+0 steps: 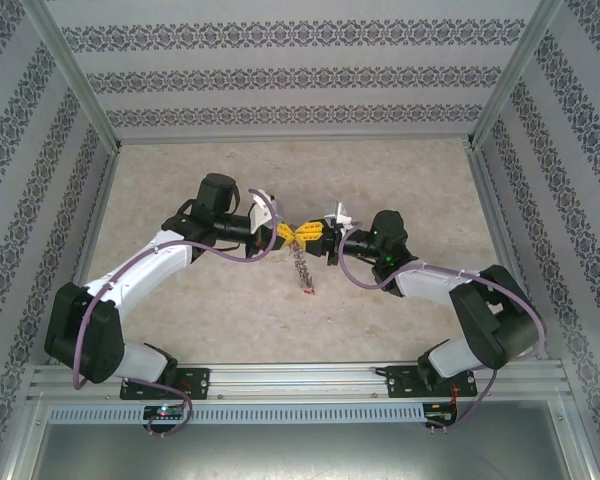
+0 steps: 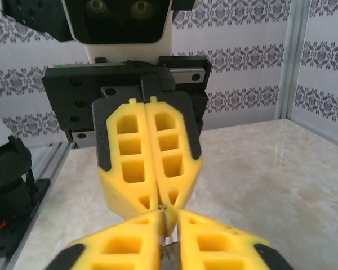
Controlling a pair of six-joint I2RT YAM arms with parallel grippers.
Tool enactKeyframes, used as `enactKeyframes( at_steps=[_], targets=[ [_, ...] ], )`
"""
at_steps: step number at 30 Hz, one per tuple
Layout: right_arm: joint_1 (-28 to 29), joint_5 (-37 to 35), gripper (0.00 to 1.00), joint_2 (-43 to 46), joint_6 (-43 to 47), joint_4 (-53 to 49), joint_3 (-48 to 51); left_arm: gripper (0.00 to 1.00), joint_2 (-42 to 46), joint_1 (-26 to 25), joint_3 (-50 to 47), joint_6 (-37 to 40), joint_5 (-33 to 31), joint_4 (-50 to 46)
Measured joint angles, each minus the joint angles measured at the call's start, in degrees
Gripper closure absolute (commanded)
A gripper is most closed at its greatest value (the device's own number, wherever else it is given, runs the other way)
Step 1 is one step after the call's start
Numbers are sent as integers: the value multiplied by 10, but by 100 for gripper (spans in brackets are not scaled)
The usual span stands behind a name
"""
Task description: Put the keys on the keyring
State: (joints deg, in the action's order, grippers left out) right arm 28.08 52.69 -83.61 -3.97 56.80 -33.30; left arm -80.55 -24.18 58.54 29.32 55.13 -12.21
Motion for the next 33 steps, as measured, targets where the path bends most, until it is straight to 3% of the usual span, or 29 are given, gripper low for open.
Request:
enactKeyframes(
  at_steps=[8,13,25,33],
  targets=[
    [-16,18,65,92,252,-330,-63,100,5,-15,35,93,-89,-127],
    [-12,13,63,90,337,-446,-89,100,7,-35,57,138,-121,-176],
    [2,8,64,44,378,-515,-130,100,2,-59,86,202,-150,-231],
    [24,10,71,22,385,-521,-141,100,-4,-59,93,205,-151,-234]
  ],
)
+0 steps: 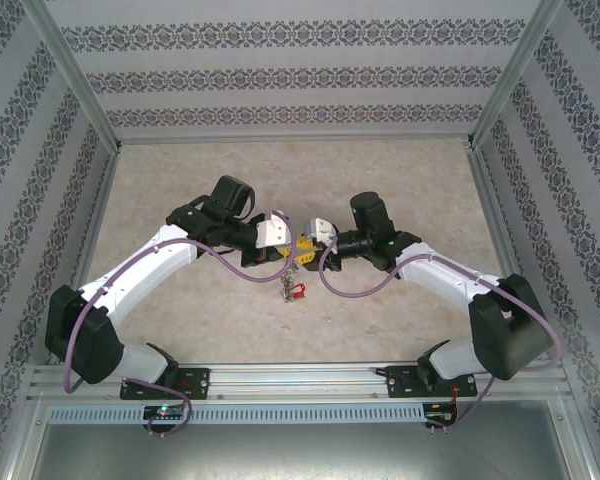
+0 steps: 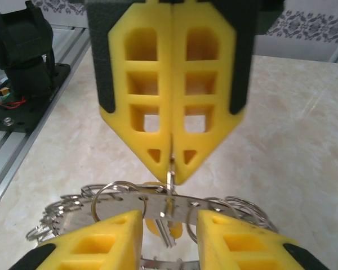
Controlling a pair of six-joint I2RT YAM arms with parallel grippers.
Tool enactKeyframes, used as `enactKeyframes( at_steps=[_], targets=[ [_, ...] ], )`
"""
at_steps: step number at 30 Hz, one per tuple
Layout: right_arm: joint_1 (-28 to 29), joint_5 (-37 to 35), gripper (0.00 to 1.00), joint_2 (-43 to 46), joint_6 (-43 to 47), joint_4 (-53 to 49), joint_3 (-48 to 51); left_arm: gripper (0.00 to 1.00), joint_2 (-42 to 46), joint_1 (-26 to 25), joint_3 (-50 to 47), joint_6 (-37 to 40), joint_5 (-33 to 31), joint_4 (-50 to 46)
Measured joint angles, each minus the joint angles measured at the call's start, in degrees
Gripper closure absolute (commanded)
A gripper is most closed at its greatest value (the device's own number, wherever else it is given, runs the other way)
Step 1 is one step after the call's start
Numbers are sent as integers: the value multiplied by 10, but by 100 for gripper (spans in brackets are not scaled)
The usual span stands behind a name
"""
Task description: Put the keys on the keyring
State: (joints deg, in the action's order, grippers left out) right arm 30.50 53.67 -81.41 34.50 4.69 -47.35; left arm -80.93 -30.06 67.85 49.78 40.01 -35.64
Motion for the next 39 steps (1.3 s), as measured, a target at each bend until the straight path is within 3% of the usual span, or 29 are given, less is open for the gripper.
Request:
enactKeyframes(
  at_steps=[10,14,18,26,30,35,39],
  targets=[
    [4,-1,100,-5,-3,2,-1,100,-8,0,2,0,0,-10],
    [4,-2,100,-5,-12,14,1,82,-9,1,3,-5,3,-10],
    [4,-3,100,-5,-45,65,17,81,-9,2,1,-13,15,6],
    [-11,-2,100,7,-150,209,70,87,-10,20,-7,-37,35,36],
    [-12,-3,100,9,-179,243,76,87,-10,25,-7,-50,44,53],
    [-12,-11,100,11,-206,284,86,100,-10,33,-7,-67,61,65],
    [-11,-11,96,11,-211,293,89,100,-10,36,-8,-70,69,66]
  ],
)
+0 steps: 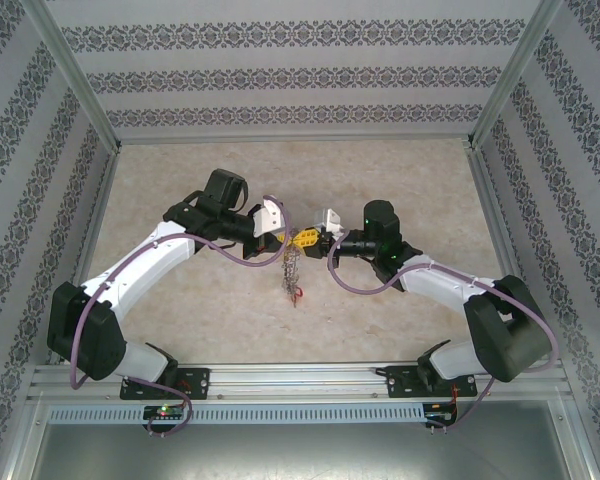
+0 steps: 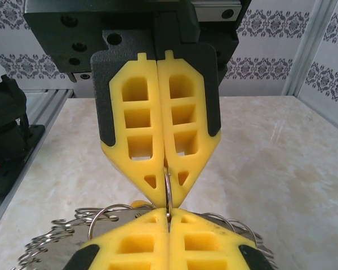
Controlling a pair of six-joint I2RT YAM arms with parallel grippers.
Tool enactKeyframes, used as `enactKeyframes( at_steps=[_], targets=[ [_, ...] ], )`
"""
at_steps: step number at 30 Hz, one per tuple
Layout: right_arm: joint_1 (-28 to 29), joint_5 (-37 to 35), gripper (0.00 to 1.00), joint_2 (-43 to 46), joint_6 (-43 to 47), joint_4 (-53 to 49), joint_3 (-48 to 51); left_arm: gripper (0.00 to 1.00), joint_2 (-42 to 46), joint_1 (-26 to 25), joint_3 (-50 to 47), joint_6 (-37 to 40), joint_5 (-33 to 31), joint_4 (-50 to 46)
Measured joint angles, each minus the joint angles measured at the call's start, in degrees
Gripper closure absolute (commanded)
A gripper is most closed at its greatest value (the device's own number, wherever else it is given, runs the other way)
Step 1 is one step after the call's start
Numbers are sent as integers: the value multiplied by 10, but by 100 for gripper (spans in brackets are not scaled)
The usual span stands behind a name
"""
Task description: Put the keys on the keyring
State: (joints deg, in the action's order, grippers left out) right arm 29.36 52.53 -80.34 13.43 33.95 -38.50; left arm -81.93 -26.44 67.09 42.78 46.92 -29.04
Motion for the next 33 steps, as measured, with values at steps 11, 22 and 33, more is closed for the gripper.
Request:
enactKeyframes(
  at_steps=[11,22,33],
  targets=[
    [2,-11,67,38,164,-206,-39,100,-17,-2,18,34,-53,-68],
    [24,-22,67,1,178,-231,-73,100,-30,-24,29,68,-85,-96],
    [24,-19,97,-21,173,-235,-83,100,-30,-28,29,80,-78,-96]
  ],
)
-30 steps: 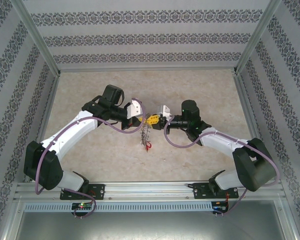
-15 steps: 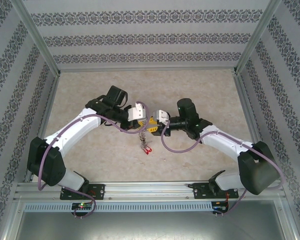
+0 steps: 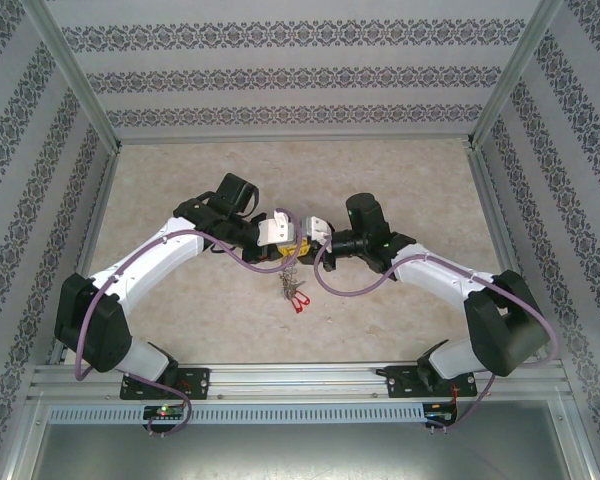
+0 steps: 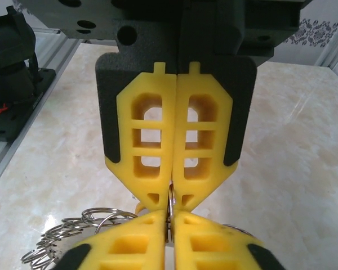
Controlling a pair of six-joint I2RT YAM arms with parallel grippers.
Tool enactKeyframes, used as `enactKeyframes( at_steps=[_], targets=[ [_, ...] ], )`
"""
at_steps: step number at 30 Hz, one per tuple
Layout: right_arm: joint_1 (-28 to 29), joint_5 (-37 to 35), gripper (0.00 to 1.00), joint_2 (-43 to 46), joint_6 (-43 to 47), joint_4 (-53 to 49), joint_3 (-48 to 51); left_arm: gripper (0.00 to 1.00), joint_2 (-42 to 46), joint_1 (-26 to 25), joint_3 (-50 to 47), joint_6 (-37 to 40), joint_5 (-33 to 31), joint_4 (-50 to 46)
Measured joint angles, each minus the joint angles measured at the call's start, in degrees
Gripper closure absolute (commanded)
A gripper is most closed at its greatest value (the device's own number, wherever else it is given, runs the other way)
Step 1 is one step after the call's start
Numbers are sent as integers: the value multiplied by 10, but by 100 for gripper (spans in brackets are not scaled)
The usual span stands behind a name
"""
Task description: Put the keys on the keyring
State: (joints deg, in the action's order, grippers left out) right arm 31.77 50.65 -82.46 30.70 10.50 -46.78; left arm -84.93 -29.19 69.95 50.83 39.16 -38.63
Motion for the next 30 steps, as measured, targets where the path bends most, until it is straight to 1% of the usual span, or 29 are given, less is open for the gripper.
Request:
enactKeyframes(
  at_steps=[1,3,5,6,7,12,15,17,21,25,30],
  targets=[
    [0,0,100,0,-2,-1,0,100,0,0,0,0,0,0],
    [0,3,100,0,-5,0,0,98,0,0,0,0,1,0],
    [0,3,100,0,-9,3,0,85,0,4,0,-3,4,2],
    [-1,2,100,0,-17,11,0,81,2,6,-2,-7,9,6],
    [-2,-2,100,0,-27,24,3,79,5,9,-6,-12,13,12],
    [-24,-5,100,0,-141,153,47,79,37,26,-36,-38,28,63],
    [-39,-9,100,0,-213,233,66,78,43,30,-44,-58,41,81],
    [-43,-10,100,0,-246,272,68,76,43,30,-49,-68,48,90],
    [-44,-10,100,0,-278,323,70,73,43,30,-56,-88,50,110],
    [-44,-7,100,0,-289,336,72,71,51,36,-66,-104,47,139],
    [-44,9,100,0,-289,336,73,62,92,59,-104,-123,47,193]
  ],
)
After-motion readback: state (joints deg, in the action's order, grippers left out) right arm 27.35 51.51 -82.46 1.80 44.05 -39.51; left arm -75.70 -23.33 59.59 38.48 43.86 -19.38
